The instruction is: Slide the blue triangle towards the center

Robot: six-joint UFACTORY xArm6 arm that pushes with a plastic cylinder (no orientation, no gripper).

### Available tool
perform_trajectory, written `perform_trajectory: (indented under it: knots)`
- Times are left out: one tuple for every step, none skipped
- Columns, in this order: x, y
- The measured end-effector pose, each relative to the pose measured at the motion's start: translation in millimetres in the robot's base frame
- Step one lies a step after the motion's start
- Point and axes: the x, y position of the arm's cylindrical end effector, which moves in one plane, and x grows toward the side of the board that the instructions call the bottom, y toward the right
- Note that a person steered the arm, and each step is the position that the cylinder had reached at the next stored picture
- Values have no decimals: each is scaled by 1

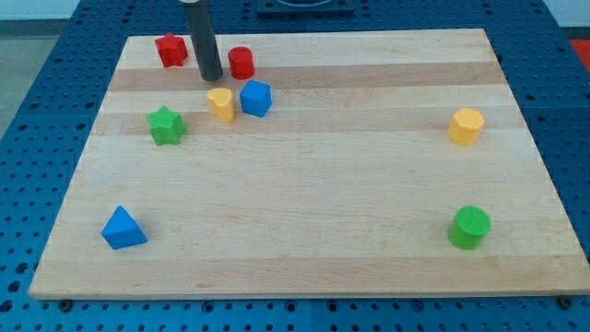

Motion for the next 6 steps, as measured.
perform_trajectory:
  knots:
    - [-19, 63]
    - [-25, 84]
    - [-20, 29]
    - [-35, 39]
    - [-45, 67]
    - [-46, 72]
